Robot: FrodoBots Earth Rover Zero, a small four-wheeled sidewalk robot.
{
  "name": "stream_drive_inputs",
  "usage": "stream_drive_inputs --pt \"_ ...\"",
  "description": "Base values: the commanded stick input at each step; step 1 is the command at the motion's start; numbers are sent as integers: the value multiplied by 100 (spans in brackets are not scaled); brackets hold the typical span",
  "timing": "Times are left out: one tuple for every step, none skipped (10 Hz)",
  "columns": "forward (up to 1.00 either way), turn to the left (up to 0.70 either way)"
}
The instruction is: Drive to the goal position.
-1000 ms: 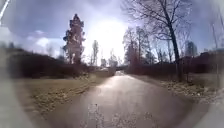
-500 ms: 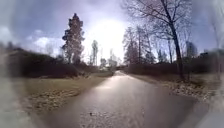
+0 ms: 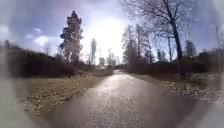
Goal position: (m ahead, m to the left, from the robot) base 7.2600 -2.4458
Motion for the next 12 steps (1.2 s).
stream_drive_inputs --pt "85 0" --pt "85 0" --pt "85 0" --pt "85 0" --pt "85 0" --pt "85 1" --pt "85 2" --pt "85 2" --pt "85 2" --pt "85 2" --pt "85 2" --pt "85 2"
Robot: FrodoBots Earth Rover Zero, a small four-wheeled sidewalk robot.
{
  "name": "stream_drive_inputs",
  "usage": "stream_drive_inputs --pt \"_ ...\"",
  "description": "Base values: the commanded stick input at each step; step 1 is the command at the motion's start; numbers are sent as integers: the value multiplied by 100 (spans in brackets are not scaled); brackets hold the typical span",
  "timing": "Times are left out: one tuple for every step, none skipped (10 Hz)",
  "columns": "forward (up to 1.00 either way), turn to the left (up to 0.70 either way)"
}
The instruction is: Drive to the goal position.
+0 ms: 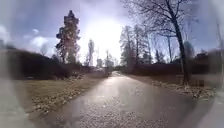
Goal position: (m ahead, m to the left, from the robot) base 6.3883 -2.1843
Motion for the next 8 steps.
stream_drive_inputs --pt "85 2" --pt "85 2" --pt "85 2" --pt "85 2" --pt "85 2" --pt "85 2" --pt "85 2" --pt "85 2"
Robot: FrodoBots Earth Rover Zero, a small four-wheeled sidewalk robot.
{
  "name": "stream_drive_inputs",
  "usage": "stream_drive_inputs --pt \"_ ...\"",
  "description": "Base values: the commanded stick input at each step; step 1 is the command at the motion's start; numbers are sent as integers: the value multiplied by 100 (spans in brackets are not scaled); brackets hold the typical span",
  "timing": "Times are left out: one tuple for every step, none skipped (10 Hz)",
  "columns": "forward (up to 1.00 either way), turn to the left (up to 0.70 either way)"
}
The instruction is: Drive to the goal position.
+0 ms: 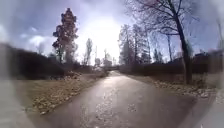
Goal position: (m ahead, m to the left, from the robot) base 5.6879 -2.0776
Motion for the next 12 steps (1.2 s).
stream_drive_inputs --pt "85 2" --pt "85 2" --pt "85 2" --pt "85 2" --pt "85 2" --pt "85 2" --pt "85 2" --pt "85 2" --pt "85 2" --pt "85 2" --pt "85 2" --pt "85 3"
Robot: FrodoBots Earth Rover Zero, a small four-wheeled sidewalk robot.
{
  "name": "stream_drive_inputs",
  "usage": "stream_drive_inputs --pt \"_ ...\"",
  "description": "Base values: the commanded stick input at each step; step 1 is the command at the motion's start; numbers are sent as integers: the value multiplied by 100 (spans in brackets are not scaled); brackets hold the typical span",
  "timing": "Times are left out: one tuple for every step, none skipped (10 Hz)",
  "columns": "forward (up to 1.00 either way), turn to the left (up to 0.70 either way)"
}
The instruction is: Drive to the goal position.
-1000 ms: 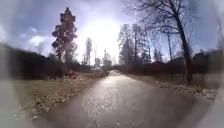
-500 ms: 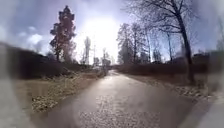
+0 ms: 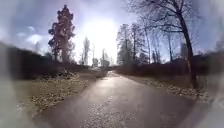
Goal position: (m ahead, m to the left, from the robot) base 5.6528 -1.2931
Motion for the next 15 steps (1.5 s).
stream_drive_inputs --pt "85 3" --pt "85 3" --pt "85 4" --pt "85 4" --pt "85 4" --pt "85 4" --pt "85 4" --pt "85 5" --pt "85 6" --pt "85 6" --pt "85 6" --pt "85 6" --pt "85 6" --pt "85 6" --pt "85 6"
